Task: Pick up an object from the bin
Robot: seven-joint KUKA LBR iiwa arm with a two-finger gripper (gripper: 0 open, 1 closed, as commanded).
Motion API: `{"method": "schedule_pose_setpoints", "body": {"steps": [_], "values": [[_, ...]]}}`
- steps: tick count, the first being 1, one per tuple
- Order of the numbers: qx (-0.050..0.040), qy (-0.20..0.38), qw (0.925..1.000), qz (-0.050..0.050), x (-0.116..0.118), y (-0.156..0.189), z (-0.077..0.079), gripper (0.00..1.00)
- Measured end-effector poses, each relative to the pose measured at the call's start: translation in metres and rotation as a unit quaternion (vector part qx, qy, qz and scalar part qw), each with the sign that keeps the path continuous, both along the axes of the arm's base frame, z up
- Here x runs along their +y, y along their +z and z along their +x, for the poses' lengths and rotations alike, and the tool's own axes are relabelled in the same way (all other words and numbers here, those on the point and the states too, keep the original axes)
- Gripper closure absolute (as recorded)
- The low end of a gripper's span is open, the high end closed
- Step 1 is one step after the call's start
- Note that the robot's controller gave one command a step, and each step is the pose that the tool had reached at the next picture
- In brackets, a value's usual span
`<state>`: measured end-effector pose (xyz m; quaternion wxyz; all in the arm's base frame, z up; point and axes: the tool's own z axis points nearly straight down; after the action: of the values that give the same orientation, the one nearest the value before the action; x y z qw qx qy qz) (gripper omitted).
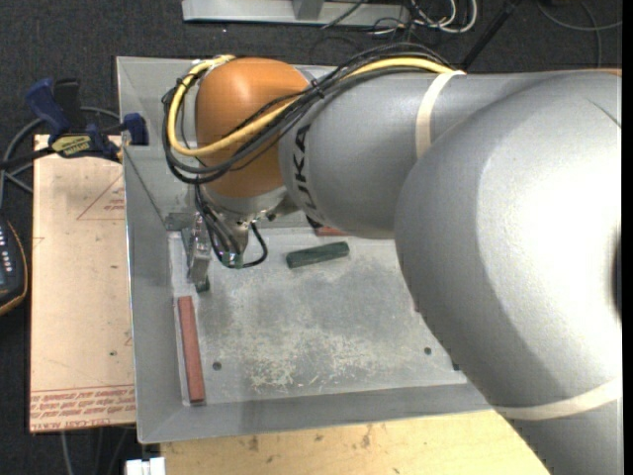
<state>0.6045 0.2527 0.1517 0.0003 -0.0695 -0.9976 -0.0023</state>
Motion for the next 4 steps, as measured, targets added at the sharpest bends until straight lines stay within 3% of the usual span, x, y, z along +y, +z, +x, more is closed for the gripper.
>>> {"method": "schedule_pose_setpoints", "body": {"steps": [1,2,3,4], "values": [[-0.0002,-0.155,0.9879,-0.002,-0.029,0.012,-0.004,1.0],[-0.0058,-0.048,0.9988,-0.002,-0.106,0.124,0.031,1.0],[0.0042,-0.012,0.9999,-0.004,-0.16,0.031,-0.003,1.0],[0.0007,0.051,0.9987,-0.004,-0.272,-0.006,-0.005,1.0]]}}
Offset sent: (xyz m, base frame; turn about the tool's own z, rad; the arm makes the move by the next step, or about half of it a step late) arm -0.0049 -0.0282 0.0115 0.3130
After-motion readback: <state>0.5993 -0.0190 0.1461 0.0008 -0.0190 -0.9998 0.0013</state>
